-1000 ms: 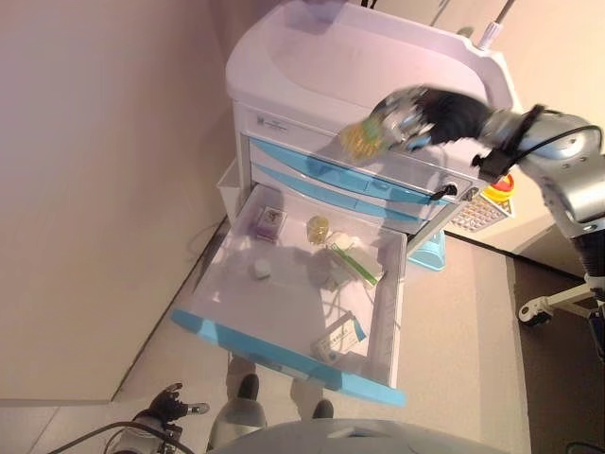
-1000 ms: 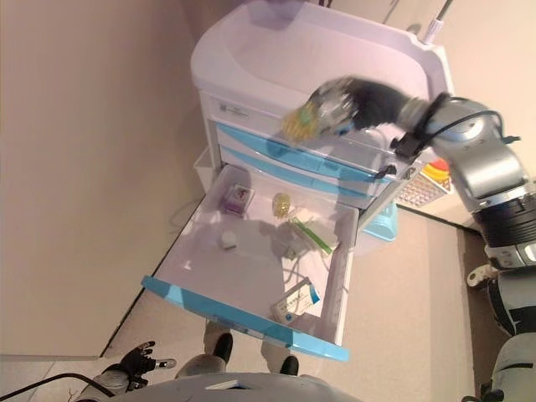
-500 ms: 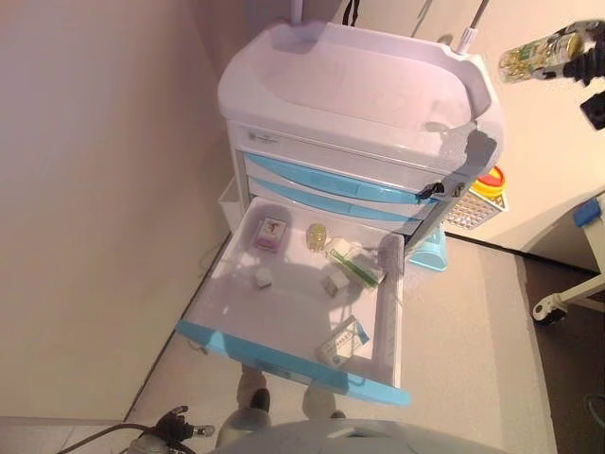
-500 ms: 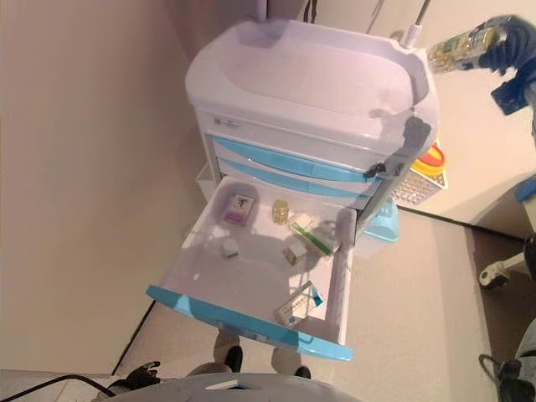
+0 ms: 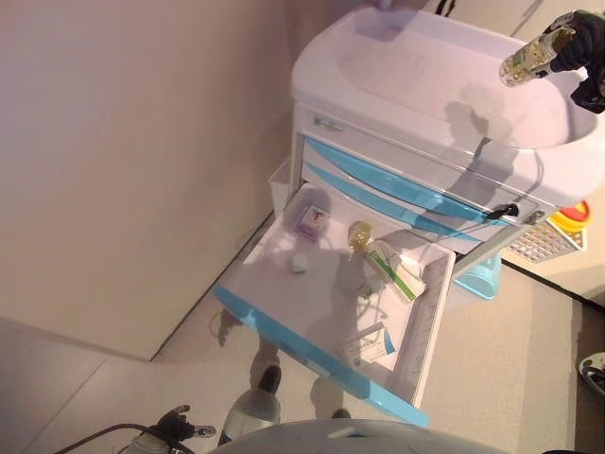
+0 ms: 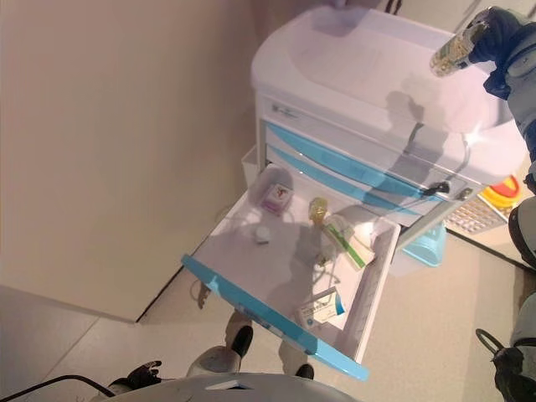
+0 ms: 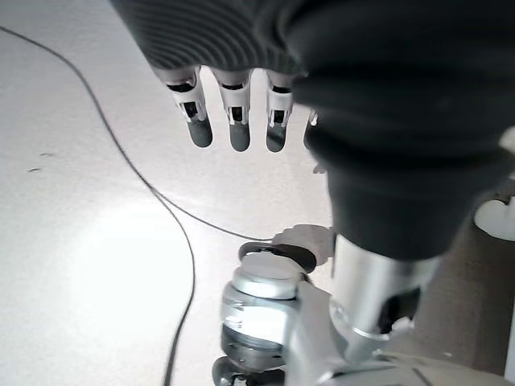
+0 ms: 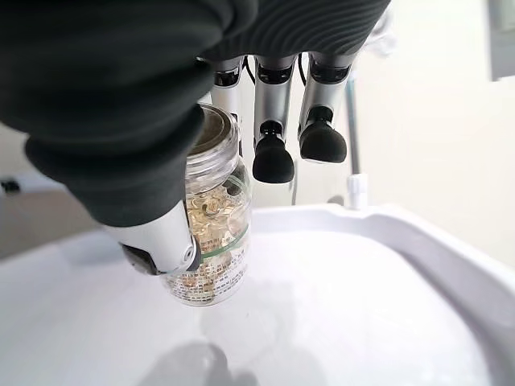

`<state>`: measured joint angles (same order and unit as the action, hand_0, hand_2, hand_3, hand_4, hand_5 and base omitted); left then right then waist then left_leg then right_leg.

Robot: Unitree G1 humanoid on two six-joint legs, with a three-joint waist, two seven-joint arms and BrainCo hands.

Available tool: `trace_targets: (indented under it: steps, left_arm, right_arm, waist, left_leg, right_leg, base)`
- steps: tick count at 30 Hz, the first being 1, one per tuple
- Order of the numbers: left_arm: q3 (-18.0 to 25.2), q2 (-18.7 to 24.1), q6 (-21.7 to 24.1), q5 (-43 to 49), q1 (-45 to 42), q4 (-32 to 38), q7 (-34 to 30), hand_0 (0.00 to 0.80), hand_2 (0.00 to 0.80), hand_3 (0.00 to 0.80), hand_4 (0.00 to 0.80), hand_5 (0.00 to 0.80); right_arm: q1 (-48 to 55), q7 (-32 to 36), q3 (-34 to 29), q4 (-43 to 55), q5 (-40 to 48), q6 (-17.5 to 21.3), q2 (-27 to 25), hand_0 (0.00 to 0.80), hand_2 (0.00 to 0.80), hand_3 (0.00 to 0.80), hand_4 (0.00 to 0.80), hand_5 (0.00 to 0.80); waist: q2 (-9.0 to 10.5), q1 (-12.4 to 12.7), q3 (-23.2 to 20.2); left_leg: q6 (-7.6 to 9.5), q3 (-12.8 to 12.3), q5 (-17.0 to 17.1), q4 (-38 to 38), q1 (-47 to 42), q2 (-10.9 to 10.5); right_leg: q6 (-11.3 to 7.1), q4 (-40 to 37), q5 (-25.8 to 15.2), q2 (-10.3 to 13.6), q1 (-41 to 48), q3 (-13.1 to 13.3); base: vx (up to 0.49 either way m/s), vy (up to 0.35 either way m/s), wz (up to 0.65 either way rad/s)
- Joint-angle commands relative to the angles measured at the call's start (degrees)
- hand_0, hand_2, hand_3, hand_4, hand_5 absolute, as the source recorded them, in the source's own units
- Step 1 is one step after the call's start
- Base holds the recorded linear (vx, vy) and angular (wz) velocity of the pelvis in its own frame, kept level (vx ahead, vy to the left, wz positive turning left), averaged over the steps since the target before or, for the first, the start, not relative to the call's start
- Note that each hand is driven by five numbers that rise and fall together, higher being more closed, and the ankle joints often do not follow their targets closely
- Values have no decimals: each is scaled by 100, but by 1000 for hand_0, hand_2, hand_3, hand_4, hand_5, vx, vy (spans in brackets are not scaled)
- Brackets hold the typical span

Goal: Open the drawer and pick up the medicine

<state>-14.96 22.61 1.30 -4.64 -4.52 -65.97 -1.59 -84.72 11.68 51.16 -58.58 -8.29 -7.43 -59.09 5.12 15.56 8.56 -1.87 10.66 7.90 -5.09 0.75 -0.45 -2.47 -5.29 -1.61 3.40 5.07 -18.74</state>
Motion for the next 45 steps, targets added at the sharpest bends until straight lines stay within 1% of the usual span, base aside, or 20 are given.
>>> trace_targets:
  steps: [1,7,11,16,21,25,27,28,29,30,31,37,40,45]
  left_arm:
    - [-90,378,37,-149,83,57,35,0,0,0,0,0]
    - [-52,435,155,-225,95,141,20,0,0,0,0,0]
    - [-64,472,212,-264,120,229,22,0,0,0,0,0]
    - [-36,503,244,-315,106,348,34,0,0,0,0,0]
    - [-15,543,273,-367,97,379,32,0,0,0,0,0]
    - [7,559,275,-380,79,415,29,0,0,0,0,0]
    - [1,577,280,-405,74,439,19,0,0,0,0,0]
    - [0,581,282,-411,69,448,22,0,0,0,0,0]
    - [3,584,287,-414,63,455,23,0,0,0,0,0]
    - [7,589,287,-413,64,463,23,0,0,0,0,0]
    - [4,593,291,-402,58,469,17,0,0,0,0,0]
    - [25,617,264,-397,37,495,0,0,0,0,0,0]
    - [27,606,310,-390,21,437,-4,0,0,0,0,0]
    - [43,575,345,-366,-15,396,-3,0,0,0,0,0]
  right_arm:
    - [-1227,27,673,-87,-269,-49,-289,800,800,800,800,800]
    - [-1207,111,726,-210,-428,-138,-208,800,800,800,800,800]
    - [-1169,172,765,-254,-558,-165,-134,800,800,800,800,800]
    - [-1206,645,921,-255,-527,-192,-128,800,800,800,800,800]
    - [-1177,1080,949,-407,-678,-121,-47,800,800,800,800,800]
    - [-1166,1192,958,-494,-808,-59,-8,800,800,800,800,800]
    - [-1173,1206,965,-518,-837,-71,11,549,549,549,549,549]
    - [-1180,1198,969,-526,-829,-73,14,489,489,489,489,489]
    - [-1190,1170,976,-532,-800,-85,17,339,339,339,339,339]
    - [-1194,1118,977,-541,-774,-109,24,66,66,66,66,66]
    - [-1204,1084,976,-564,-786,-86,23,0,0,0,0,0]
    - [-1229,713,913,-570,-627,-11,-7,0,0,0,0,0]
    - [-1252,420,859,-630,-631,134,-19,0,0,0,0,0]
    - [-1233,1,781,-562,-571,252,-56,0,0,0,0,0]
  waist:
    - [294,82,138]
    - [297,189,329]
    - [282,273,496]
    - [279,292,603]
    - [286,301,629]
    - [289,319,643]
    - [285,334,661]
    - [286,338,668]
    - [288,341,677]
    - [293,347,687]
    - [298,352,694]
    - [309,360,700]
    - [308,363,676]
    - [317,356,637]
  left_leg:
    - [183,-29,-622,9,-39,-431]
    - [170,52,-551,9,135,-418]
    - [160,106,-523,9,237,-402]
    - [149,141,-491,9,312,-399]
    - [135,133,-479,9,301,-389]
    - [132,137,-472,9,306,-385]
    - [127,137,-462,9,320,-381]
    - [127,141,-459,9,320,-381]
    - [126,144,-457,9,322,-381]
    - [127,147,-457,9,326,-378]
    - [127,146,-457,9,330,-378]
    - [132,143,-465,9,320,-377]
    - [134,134,-478,9,297,-379]
    - [138,113,-504,9,253,-380]
  right_leg:
    - [-86,368,291,0,-18,-51]
    - [-47,406,324,0,-141,-136]
    - [-30,455,343,-6,-248,-143]
    - [-28,481,340,3,-322,-167]
    - [-30,495,334,11,-318,-177]
    - [-32,495,326,12,-326,-171]
    - [-39,498,317,14,-336,-172]
    - [-39,496,313,11,-336,-168]
    - [-40,495,310,10,-337,-166]
    - [-41,498,307,10,-344,-168]
    - [-45,499,305,9,-349,-161]
    - [-63,488,290,13,-340,-164]
    - [-74,487,290,18,-322,-164]
    - [-94,470,278,17,-291,-147]
  base:
    - [4,-11,18]
    - [-17,-5,9]
    - [-54,-24,10]
    - [-18,-4,1]
    - [0,0,0]
    - [0,0,0]
    - [0,0,0]
    - [0,0,0]
    - [0,0,0]
    - [0,0,0]
    - [0,0,0]
    - [0,0,0]
    - [0,0,0]
    - [0,0,0]
